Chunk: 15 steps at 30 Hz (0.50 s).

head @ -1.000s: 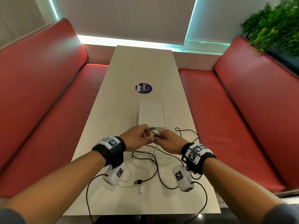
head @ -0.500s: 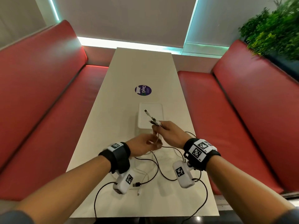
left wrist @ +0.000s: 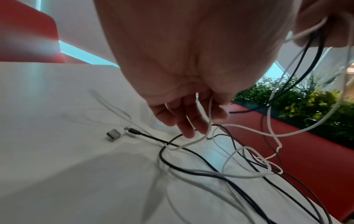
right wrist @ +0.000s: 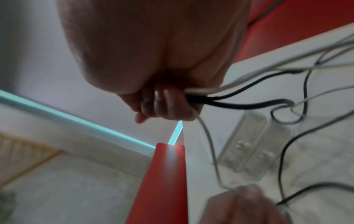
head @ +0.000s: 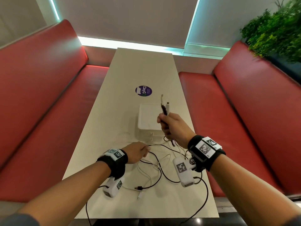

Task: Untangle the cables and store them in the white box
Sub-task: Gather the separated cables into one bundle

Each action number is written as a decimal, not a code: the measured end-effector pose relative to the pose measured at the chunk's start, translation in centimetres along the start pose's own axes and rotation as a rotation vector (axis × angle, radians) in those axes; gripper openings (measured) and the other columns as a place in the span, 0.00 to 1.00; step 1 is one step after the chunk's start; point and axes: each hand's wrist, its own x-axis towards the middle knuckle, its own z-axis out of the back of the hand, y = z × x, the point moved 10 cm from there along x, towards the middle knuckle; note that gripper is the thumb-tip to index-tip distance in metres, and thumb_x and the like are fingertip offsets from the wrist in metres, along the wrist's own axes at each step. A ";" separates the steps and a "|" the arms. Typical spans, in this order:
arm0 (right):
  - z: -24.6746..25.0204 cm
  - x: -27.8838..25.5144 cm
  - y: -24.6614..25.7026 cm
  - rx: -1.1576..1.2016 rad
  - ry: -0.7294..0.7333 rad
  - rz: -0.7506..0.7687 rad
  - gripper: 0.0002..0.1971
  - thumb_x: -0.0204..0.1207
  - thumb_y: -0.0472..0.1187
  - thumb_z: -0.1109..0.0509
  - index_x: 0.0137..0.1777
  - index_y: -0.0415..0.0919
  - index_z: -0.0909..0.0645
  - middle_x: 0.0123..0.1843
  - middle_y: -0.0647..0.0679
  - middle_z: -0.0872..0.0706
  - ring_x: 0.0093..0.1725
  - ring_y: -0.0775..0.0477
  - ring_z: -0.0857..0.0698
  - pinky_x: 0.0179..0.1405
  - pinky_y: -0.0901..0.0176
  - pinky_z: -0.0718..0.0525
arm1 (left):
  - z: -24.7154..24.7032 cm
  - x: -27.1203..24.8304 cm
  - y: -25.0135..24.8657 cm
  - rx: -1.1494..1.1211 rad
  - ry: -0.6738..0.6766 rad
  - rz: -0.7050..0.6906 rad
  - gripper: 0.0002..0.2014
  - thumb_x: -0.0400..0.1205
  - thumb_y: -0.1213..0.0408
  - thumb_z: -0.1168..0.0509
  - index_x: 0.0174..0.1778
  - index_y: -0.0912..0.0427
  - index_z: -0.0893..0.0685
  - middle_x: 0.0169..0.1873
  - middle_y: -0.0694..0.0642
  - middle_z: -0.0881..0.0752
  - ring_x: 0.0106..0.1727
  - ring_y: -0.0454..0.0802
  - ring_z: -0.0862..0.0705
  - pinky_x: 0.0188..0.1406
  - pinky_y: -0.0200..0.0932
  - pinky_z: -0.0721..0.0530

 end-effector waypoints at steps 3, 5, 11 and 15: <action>-0.8 0.1 -0.6 -0.664 0.056 0.066 0.14 0.88 0.47 0.40 0.48 0.44 0.14 0.30 0.54 0.22 0.26 0.52 0.26 0.27 0.59 0.30 | 2.2 -0.7 -1.6 -0.059 -0.102 -0.050 0.22 0.90 0.51 0.50 0.39 0.57 0.17 0.45 0.56 0.12 0.48 0.55 0.15 0.53 0.49 0.20; -2.2 -0.3 -1.9 -0.947 0.165 0.088 0.14 0.87 0.51 0.38 0.43 0.48 0.17 0.32 0.54 0.19 0.29 0.53 0.22 0.27 0.61 0.29 | 3.3 -1.1 -2.6 -0.090 -0.139 -0.094 0.22 0.90 0.55 0.49 0.35 0.56 0.17 0.41 0.56 0.12 0.44 0.55 0.15 0.50 0.51 0.20; -2.9 -1.0 -2.1 -0.771 0.258 0.077 0.17 0.87 0.50 0.36 0.43 0.42 0.13 0.27 0.55 0.24 0.21 0.58 0.28 0.23 0.66 0.30 | 5.0 -1.5 -1.7 -0.088 -0.212 -0.188 0.16 0.90 0.60 0.46 0.40 0.42 0.19 0.40 0.51 0.14 0.41 0.50 0.18 0.45 0.42 0.21; 2.4 -0.4 3.1 -0.488 -0.045 0.188 0.18 0.88 0.51 0.37 0.40 0.44 0.15 0.24 0.58 0.30 0.21 0.56 0.33 0.23 0.64 0.34 | 4.9 -1.3 3.9 -0.027 -0.183 0.071 0.16 0.91 0.61 0.49 0.45 0.57 0.17 0.53 0.59 0.17 0.56 0.56 0.18 0.55 0.44 0.24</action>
